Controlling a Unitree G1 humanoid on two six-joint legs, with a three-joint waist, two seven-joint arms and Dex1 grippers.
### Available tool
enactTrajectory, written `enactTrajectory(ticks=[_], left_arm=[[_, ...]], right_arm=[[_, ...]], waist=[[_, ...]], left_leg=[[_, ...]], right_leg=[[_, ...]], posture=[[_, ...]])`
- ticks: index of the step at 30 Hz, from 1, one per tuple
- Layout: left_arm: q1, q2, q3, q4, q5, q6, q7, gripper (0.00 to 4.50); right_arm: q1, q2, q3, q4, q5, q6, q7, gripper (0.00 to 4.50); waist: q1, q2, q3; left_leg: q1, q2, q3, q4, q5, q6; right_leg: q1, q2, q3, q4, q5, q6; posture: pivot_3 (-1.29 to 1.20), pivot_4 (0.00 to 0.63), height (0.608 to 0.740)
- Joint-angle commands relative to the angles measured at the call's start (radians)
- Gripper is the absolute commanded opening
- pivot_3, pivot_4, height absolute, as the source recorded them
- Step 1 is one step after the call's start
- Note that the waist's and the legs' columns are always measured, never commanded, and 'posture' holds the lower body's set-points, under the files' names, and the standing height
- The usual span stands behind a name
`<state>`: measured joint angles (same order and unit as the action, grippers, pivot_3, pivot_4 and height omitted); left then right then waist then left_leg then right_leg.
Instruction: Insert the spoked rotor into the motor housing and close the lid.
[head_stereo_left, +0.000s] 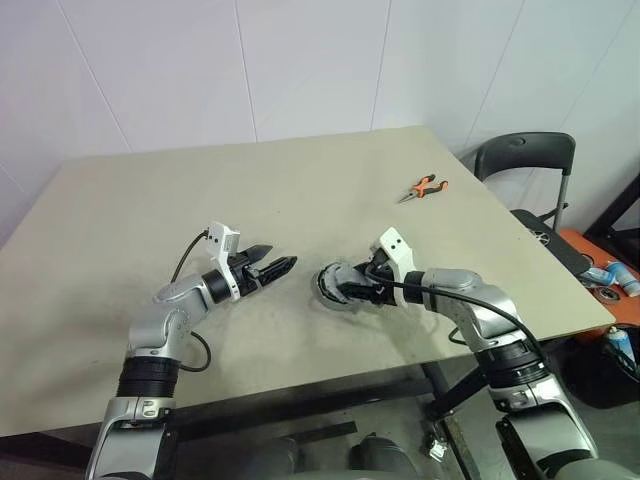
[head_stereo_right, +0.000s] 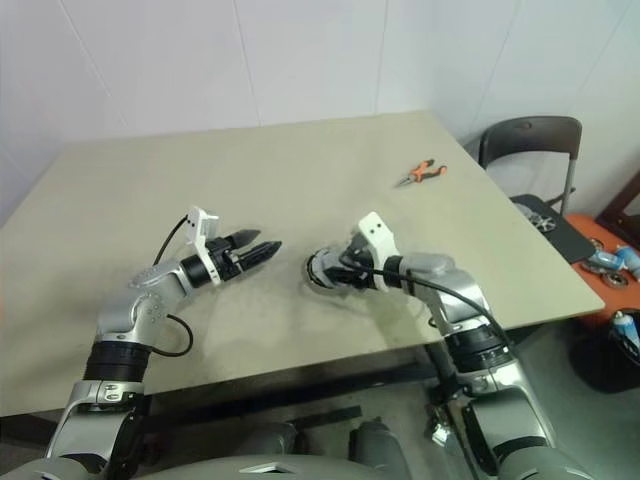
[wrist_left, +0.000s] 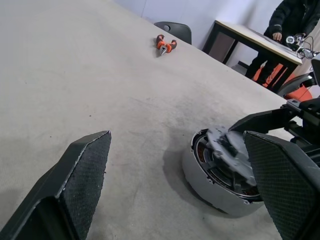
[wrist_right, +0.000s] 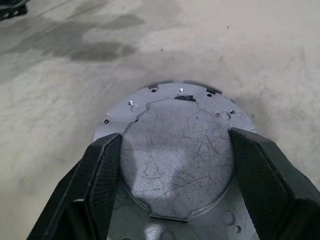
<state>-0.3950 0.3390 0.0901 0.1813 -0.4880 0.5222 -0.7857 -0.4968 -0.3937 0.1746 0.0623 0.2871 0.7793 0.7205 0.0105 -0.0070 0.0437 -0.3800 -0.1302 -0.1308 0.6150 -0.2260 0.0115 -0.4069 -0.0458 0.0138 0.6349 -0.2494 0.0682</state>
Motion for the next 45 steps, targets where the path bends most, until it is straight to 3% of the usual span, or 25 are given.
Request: enactTrajectory(ticks=[1, 6, 11, 30, 45], left_arm=[[-0.001, 0.002, -0.001, -0.044, -0.006, -0.004, -0.002, 4.50], [0.009, 0.001, -0.002, -0.051, -0.006, -0.003, 0.001, 4.50], [0.002, -0.001, -0.004, -0.043, -0.004, -0.006, 0.001, 4.50], [0.004, -0.009, -0.007, -0.041, -0.003, -0.009, 0.009, 4.50], [0.010, -0.013, -0.004, -0.043, -0.003, -0.011, 0.011, 4.50]], right_arm=[[-0.026, 0.044, -0.053, -0.044, 0.044, 0.034, -0.033, 3.01], [-0.020, 0.041, -0.068, -0.104, 0.101, 0.108, -0.006, 3.01], [0.004, 0.035, -0.001, -0.130, 0.054, 0.079, -0.022, 3.01], [0.006, 0.093, -0.012, 0.042, -0.009, 0.003, -0.104, 3.01], [0.013, 0.111, 0.025, 0.057, -0.044, -0.011, -0.106, 3.01]], waist=[[-0.001, 0.000, 0.000], [0.002, 0.000, 0.000], [0.002, 0.000, 0.000], [0.001, 0.000, -0.001], [-0.001, -0.001, -0.002]], left_leg=[[0.000, 0.000, 0.000, 0.000, 0.000, 0.000], [0.000, 0.000, 0.000, 0.000, 0.000, 0.000], [0.000, 0.000, 0.000, 0.000, 0.000, 0.000], [0.005, 0.000, 0.000, 0.000, 0.000, 0.000], [0.007, 0.000, 0.000, 0.000, 0.000, 0.000]], right_leg=[[0.000, 0.000, 0.000, 0.000, 0.000, 0.000], [-0.001, 0.000, 0.000, 0.000, 0.000, 0.000], [-0.001, 0.000, 0.000, 0.000, 0.000, 0.000], [0.005, 0.000, 0.000, 0.000, 0.000, 0.000], [0.006, 0.001, 0.000, 0.001, 0.000, -0.001]], posture=[[0.00, 0.000, 0.740], [0.00, 0.000, 0.740], [0.00, 0.000, 0.740], [0.00, 0.000, 0.740], [0.00, 0.000, 0.740]])
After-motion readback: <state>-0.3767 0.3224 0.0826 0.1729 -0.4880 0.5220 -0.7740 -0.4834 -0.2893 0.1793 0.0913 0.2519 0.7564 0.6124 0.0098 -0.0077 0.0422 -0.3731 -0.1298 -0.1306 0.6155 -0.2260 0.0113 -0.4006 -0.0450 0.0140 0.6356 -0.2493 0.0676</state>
